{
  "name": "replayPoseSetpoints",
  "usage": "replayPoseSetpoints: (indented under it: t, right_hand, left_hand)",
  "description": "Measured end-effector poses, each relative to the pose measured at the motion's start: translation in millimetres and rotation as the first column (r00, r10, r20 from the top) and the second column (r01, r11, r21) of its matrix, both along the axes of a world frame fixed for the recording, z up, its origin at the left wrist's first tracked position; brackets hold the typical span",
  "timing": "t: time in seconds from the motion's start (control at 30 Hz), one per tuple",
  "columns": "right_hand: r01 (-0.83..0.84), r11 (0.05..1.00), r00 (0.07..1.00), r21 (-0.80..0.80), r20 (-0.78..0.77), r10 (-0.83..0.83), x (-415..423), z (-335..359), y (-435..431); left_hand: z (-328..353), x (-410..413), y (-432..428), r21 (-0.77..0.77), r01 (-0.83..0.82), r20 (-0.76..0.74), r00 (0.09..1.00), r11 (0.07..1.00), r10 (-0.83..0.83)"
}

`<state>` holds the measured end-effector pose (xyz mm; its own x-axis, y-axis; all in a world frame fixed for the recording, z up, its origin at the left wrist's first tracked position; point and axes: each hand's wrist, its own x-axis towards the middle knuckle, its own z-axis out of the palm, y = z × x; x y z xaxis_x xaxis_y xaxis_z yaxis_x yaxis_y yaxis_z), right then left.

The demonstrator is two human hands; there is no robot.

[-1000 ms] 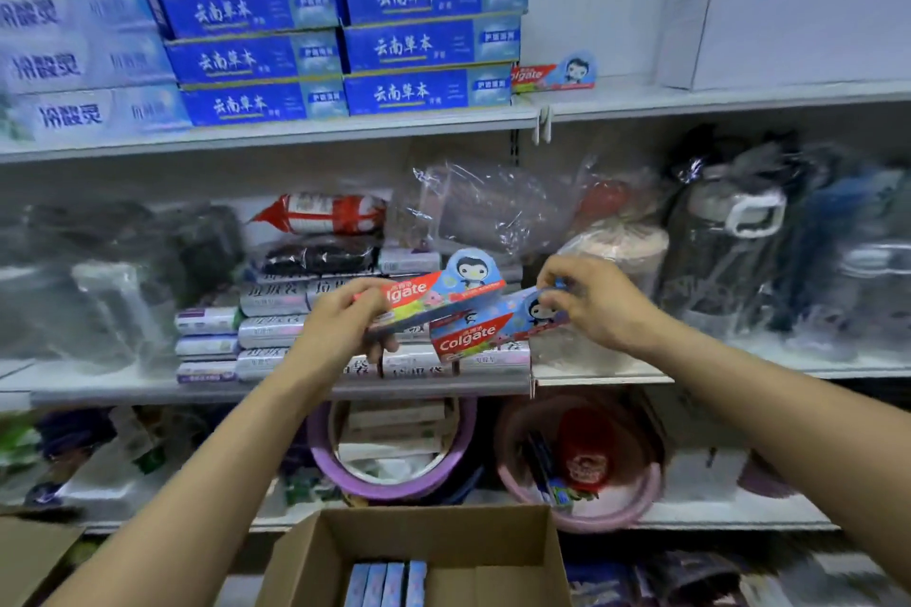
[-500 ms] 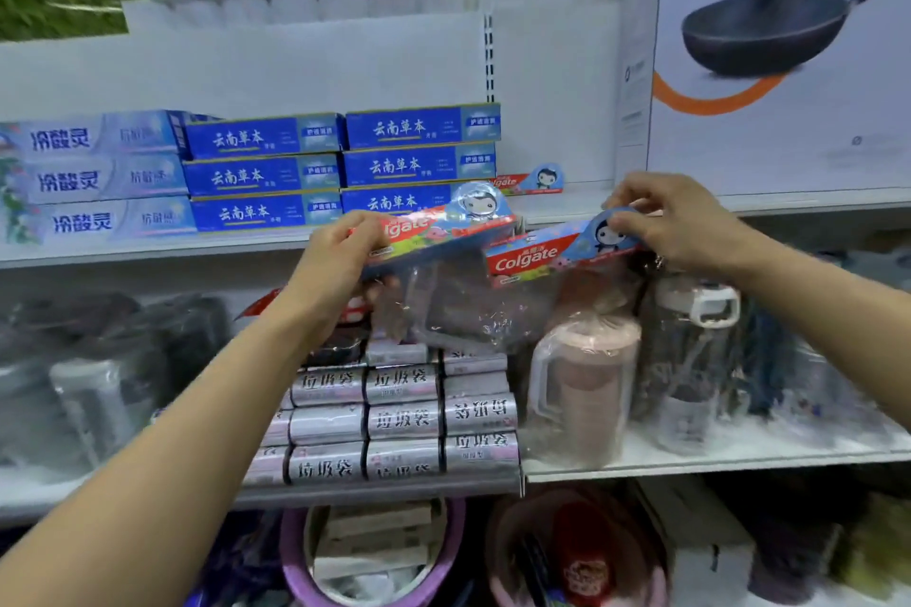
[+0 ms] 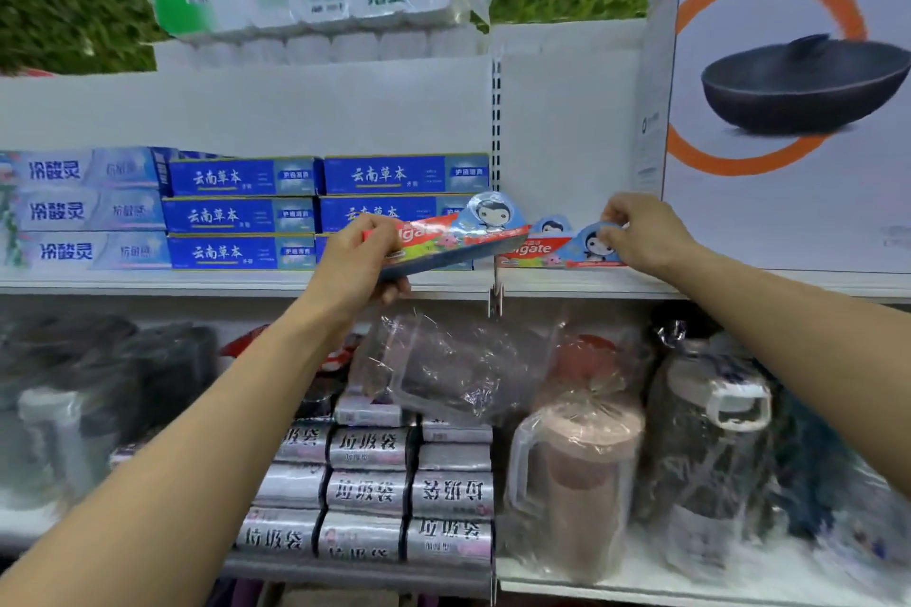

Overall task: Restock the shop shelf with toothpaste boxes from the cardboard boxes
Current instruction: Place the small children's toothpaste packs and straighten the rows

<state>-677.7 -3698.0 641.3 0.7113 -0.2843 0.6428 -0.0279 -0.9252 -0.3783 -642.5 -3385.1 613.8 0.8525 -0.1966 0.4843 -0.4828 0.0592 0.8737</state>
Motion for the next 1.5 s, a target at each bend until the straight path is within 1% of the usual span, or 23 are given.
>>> replayPoseSetpoints:
  t: [0.13,0.33,0.4,0.43,0.5,0.53,0.57,0.6,0.63,0.7,0.73,0.77,0.8,0.83,0.87,0.9,0.97,1.0,1.07,1.17,1.23,1.37,1.5]
  right_hand:
    - [-0.023,1.0,0.999,0.002,-0.044,0.023,33.5,3.5,-10.9]
    - [-0.072,0.996,0.99,0.051,-0.117,0.077,64.2,2.6,-26.3]
    - [-0.107,0.993,0.992,0.046,-0.066,0.11,60.3,5.4,-24.6]
    - [-0.146,0.988,0.989,0.049,-0.008,0.147,53.9,8.5,-20.5]
    - [-0.315,0.94,0.949,0.128,0.07,0.309,33.0,17.7,-7.4]
    - [-0.423,0.883,0.905,0.204,0.053,0.421,20.5,22.2,0.0]
    - [-0.492,0.833,0.862,0.252,0.01,0.506,8.4,25.5,6.2]
    - [-0.525,0.816,0.835,0.241,-0.042,0.549,-0.3,27.6,8.5]
    - [-0.533,0.822,0.827,0.201,-0.082,0.556,-6.3,29.0,7.6]
    - [-0.504,0.852,0.843,0.146,-0.131,0.521,-12.8,31.4,-0.2]
    - [-0.478,0.867,0.855,0.14,-0.15,0.496,-14.2,32.2,-5.5]
    - [-0.452,0.881,0.867,0.137,-0.166,0.471,-13.9,32.5,-11.9]
    - [-0.425,0.895,0.878,0.135,-0.18,0.444,-13.3,32.0,-17.8]
    - [-0.397,0.908,0.887,0.136,-0.196,0.418,-11.7,31.0,-23.4]
    - [-0.373,0.916,0.893,0.144,-0.211,0.397,-9.1,29.6,-28.3]
    - [-0.353,0.923,0.897,0.154,-0.224,0.38,-4.8,27.4,-32.5]
    - [-0.315,0.934,0.906,0.169,-0.241,0.349,6.1,24.0,-38.0]
    - [-0.299,0.94,0.909,0.165,-0.25,0.333,12.5,22.9,-39.7]
    - [-0.269,0.953,0.918,0.137,-0.263,0.296,26.7,21.9,-41.7]
    - [-0.222,0.971,0.931,0.087,-0.278,0.237,49.3,21.1,-45.3]
    - [-0.208,0.976,0.935,0.06,-0.28,0.216,63.9,21.4,-48.1]
    - [-0.175,0.984,0.942,0.025,-0.285,0.175,85.2,22.0,-51.5]
    - [-0.162,0.986,0.946,-0.03,-0.289,0.147,97.9,24.1,-52.5]
  left_hand:
    - [0.1,3.6,-16.6,0.01,-0.031,0.001,1.0,0.999,0.031]
    - [0.2,7.0,-29.1,0.058,-0.049,-0.023,0.998,0.997,0.051]
    - [2.8,5.4,-32.8,0.083,-0.023,-0.01,1.0,0.996,0.024]
    - [4.4,4.2,-35.3,0.101,-0.008,0.0,1.0,0.995,0.008]
    - [7.9,2.8,-42.4,0.157,0.016,0.022,1.0,0.988,-0.02]
    - [9.8,2.4,-47.1,0.176,0.03,0.029,0.999,0.984,-0.035]
    - [11.5,1.0,-52.3,0.188,0.042,0.036,0.998,0.981,-0.05]
    - [12.7,0.4,-57.4,0.195,0.054,0.044,0.997,0.979,-0.064]
    - [13.6,-0.2,-62.7,0.202,0.064,0.05,0.996,0.977,-0.075]
    - [13.4,-0.6,-73.1,0.26,0.059,0.056,0.996,0.964,-0.075]
    - [11.9,-0.8,-77.7,0.318,0.021,0.084,0.995,0.948,-0.05]
    - [9.5,0.3,-81.8,0.411,-0.088,0.186,0.983,0.907,0.011]
    - [7.0,1.6,-84.9,0.495,-0.277,0.359,0.928,0.824,0.096]
    - [5.5,-0.2,-87.5,0.503,-0.467,0.542,0.826,0.728,0.156]
    - [4.7,-3.2,-90.8,0.454,-0.572,0.665,0.728,0.683,0.168]
    - [6.0,-7.0,-94.4,0.446,-0.571,0.697,0.705,0.689,0.133]
    - [7.3,-7.7,-102.9,0.561,-0.416,0.599,0.8,0.716,-0.004]
    - [7.6,-5.5,-108.1,0.64,-0.348,0.527,0.848,0.685,-0.061]
    - [11.0,2.6,-118.1,0.77,-0.292,0.421,0.9,0.568,-0.108]
    - [19.7,13.9,-133.0,0.875,-0.154,0.258,0.95,0.459,-0.175]
    - [26.8,18.4,-142.5,0.91,-0.098,0.191,0.961,0.402,-0.199]
    - [33.0,33.2,-158.0,0.907,-0.031,0.11,0.98,0.421,-0.163]
    - [35.6,46.1,-168.3,0.91,-0.018,0.08,0.988,0.415,-0.131]
